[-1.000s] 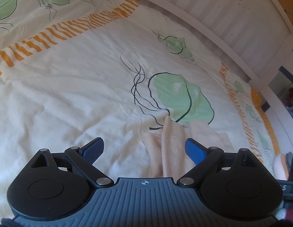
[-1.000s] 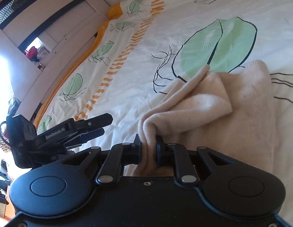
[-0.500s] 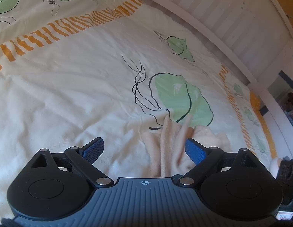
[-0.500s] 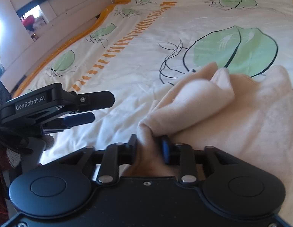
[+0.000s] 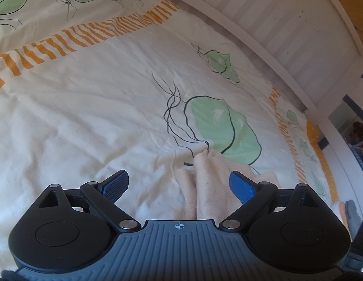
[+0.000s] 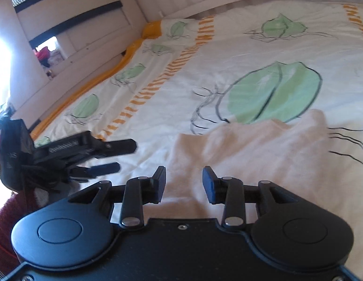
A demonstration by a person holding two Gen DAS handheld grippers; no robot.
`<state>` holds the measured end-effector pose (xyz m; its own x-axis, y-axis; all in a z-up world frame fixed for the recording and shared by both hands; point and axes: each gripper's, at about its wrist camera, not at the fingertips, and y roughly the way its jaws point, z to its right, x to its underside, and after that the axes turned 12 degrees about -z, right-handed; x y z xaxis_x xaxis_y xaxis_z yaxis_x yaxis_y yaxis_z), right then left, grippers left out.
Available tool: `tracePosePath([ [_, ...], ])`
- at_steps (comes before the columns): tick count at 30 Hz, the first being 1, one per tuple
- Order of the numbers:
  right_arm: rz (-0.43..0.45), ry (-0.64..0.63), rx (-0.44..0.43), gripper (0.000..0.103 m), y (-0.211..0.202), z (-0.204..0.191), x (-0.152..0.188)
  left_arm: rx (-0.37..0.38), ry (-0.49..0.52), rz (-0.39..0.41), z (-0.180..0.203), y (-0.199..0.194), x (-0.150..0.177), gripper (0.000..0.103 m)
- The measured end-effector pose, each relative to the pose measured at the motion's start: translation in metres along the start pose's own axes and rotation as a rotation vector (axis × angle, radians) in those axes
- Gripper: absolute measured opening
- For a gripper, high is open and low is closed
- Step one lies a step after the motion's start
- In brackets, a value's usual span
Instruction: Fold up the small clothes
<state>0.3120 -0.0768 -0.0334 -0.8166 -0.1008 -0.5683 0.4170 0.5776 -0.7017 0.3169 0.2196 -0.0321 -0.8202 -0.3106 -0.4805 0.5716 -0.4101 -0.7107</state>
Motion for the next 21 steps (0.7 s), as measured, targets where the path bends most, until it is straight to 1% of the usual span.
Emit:
tracePosePath([
  [3,-0.071,-0.016,-0.045,0.047,0.008,-0.002,0.015,0.009,0.019,-0.012,0.004,0.004,0.001,0.093],
  [6,-0.141,-0.124,-0.062,0.049,0.017,-0.022,0.036,0.010,0.034,-0.025,0.007,0.007,0.002,0.093],
  [8,-0.178,-0.196,-0.079,0.060,0.023,-0.037,0.049,0.012,0.047,-0.035,0.009,0.010,0.003,0.093],
  [9,-0.187,-0.227,-0.084,0.061,0.025,-0.043,0.054,0.013,0.054,-0.041,0.010,0.011,0.004,0.093],
  [12,-0.182,-0.296,-0.076,0.061,0.023,-0.055,0.060,0.015,0.098,-0.057,0.017,0.014,0.007,0.094],
  [16,-0.158,-0.282,-0.074,0.061,0.011,-0.052,0.063,0.036,0.234,-0.063,0.039,0.015,0.016,0.094],
  [18,-0.149,-0.265,-0.070,0.063,0.006,-0.049,0.069,0.066,0.295,-0.069,0.050,0.017,0.023,0.094],
  [20,-0.142,-0.248,-0.068,0.069,0.001,-0.044,0.074,0.083,0.338,-0.103,0.056,0.023,0.032,0.094],
  [21,-0.140,-0.242,-0.068,0.072,-0.002,-0.043,0.077,0.079,0.347,-0.125,0.058,0.027,0.036,0.094],
])
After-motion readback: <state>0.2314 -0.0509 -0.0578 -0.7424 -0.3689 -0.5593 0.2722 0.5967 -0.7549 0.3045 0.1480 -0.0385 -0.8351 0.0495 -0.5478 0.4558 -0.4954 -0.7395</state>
